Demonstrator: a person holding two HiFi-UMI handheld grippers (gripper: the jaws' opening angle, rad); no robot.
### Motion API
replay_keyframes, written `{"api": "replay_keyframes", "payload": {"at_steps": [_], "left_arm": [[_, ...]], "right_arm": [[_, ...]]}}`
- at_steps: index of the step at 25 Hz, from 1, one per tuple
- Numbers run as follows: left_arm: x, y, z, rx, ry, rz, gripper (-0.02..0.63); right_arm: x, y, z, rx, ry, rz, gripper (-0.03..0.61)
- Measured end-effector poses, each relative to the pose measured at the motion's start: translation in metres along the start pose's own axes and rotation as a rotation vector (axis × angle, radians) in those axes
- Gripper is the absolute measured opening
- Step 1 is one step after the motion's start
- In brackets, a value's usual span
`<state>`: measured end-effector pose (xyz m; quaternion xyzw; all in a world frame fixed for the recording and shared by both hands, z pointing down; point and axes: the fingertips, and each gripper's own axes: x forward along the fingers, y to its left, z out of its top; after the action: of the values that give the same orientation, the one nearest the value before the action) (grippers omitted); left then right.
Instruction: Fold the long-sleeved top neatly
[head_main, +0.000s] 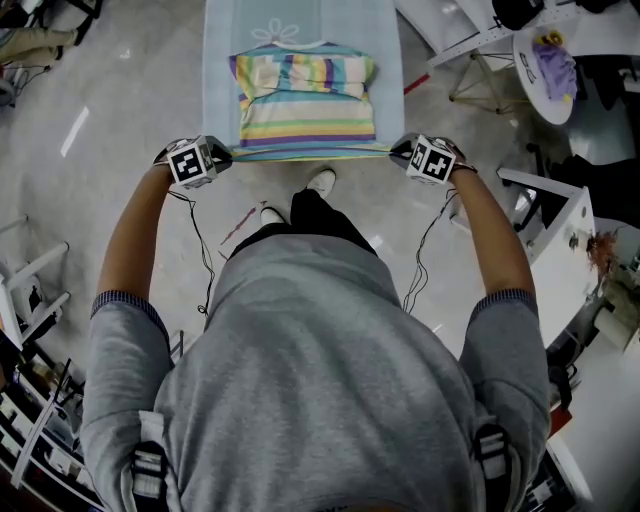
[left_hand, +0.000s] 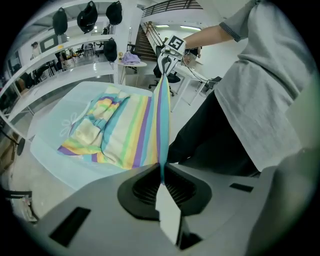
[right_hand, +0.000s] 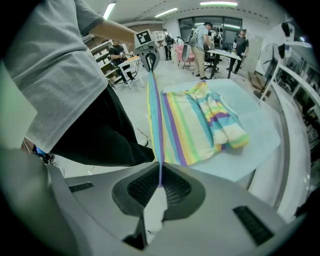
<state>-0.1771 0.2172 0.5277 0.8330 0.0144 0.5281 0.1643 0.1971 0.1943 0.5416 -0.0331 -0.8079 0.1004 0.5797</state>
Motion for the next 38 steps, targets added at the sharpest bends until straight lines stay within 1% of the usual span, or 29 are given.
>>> {"api": "replay_keyframes", "payload": {"at_steps": [7,11,16,20,23,26,31,35,38], "left_arm": [[-0.008,0.036,0.006,-0.051,0.002,0.016,0.038],[-0.018,0.053,0.009,-0.072,-0.015,0.045,0.038],[-0.023,0.077,0.012,-0.074,-0.021,0.054,0.040],[-0.024,0.098,0.015,-0.068,-0.032,0.047,0.040],[-0.026,0.113,0.011,-0.069,-0.040,0.030,0.040],[-0.032,0.131,0.014,-0.049,-0.034,0.021,0.040],[-0.033,0.152,0.017,-0.051,-0.048,0.031,0.039],[-0.031,0.189,0.017,-0.051,-0.051,0.039,0.040],[-0.029,0.218,0.017,-0.069,-0.057,0.033,0.040]], "right_arm": [[-0.008,-0.045,0.009,-0.016,-0.009,-0.006,0.025],[-0.012,-0.063,0.017,-0.041,-0.030,-0.014,0.025],[-0.008,-0.088,0.021,-0.057,-0.018,-0.023,0.025],[-0.009,-0.109,0.023,-0.028,0.001,-0.021,0.025],[-0.011,-0.131,0.033,-0.004,-0.013,-0.034,0.025],[-0.015,-0.149,0.040,0.020,-0.028,-0.045,0.025],[-0.005,-0.171,0.039,0.023,-0.004,-0.043,0.025],[0.005,-0.205,0.042,0.040,0.007,-0.045,0.026],[0.011,-0.236,0.047,0.065,0.000,-0.047,0.026]]}}
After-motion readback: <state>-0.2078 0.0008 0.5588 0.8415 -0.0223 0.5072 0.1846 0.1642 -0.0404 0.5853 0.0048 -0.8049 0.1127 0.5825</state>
